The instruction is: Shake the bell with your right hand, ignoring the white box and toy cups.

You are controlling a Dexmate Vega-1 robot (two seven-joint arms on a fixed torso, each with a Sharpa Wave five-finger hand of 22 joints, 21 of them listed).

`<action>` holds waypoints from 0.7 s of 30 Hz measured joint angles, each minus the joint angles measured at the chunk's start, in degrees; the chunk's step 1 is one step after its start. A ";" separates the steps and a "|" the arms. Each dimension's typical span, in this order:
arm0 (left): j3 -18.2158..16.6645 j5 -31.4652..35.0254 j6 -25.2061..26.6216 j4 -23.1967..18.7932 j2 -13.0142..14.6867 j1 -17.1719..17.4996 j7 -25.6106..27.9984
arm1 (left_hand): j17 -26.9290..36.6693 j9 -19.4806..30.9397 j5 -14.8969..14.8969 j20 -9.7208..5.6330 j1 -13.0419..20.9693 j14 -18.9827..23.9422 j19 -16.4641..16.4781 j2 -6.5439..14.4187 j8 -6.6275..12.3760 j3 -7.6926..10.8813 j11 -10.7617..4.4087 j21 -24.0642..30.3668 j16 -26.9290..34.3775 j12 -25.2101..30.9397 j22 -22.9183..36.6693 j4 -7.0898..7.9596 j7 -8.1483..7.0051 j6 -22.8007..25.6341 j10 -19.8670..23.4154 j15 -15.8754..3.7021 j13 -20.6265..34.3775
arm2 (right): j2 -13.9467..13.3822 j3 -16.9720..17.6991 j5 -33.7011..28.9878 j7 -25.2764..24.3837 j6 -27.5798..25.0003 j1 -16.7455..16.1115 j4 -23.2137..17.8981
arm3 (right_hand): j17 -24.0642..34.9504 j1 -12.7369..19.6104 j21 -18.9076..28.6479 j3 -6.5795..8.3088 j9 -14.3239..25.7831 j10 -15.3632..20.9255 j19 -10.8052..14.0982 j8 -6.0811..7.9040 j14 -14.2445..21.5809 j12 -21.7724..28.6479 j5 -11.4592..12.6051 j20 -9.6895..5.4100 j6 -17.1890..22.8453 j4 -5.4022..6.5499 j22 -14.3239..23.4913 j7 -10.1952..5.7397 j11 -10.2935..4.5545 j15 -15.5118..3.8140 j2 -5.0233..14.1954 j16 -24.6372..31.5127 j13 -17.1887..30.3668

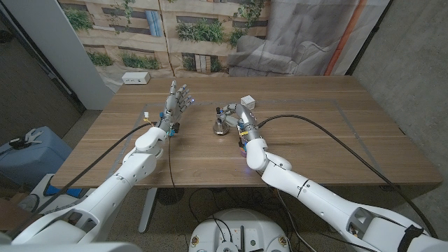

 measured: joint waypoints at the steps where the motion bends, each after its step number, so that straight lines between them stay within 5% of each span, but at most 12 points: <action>1: 0.00 0.00 0.00 0.00 0.00 0.00 0.00 | 0.00 0.00 0.00 0.00 0.00 0.00 0.00 0.00 0.00 0.00 0.00 0.00 0.00 0.00 0.00 0.00 0.00 0.00 0.00 0.00 0.00 | 0.00 0.00 0.00 0.00 -0.06 0.00 0.00 | 0.00 0.00 0.00 0.00 0.00 0.00 0.00 0.00 0.00 0.00 0.00 0.00 0.00 0.00 0.00 0.00 0.00 0.00 0.00 0.00 0.00; 21: 0.00 0.00 0.00 -0.04 0.01 0.00 0.08 | 0.00 0.00 0.00 0.00 0.00 0.00 0.00 0.00 0.00 0.00 0.00 0.00 0.00 0.00 0.00 0.00 0.00 0.00 0.00 0.00 0.00 | 0.21 -0.79 0.01 0.26 -1.07 0.44 1.12 | -0.16 -1.24 0.00 -0.66 0.12 -2.33 -0.02 -0.89 -0.90 -1.38 0.01 -0.02 -2.83 0.65 0.00 -0.12 -0.01 0.02 -0.30 -0.65 -0.34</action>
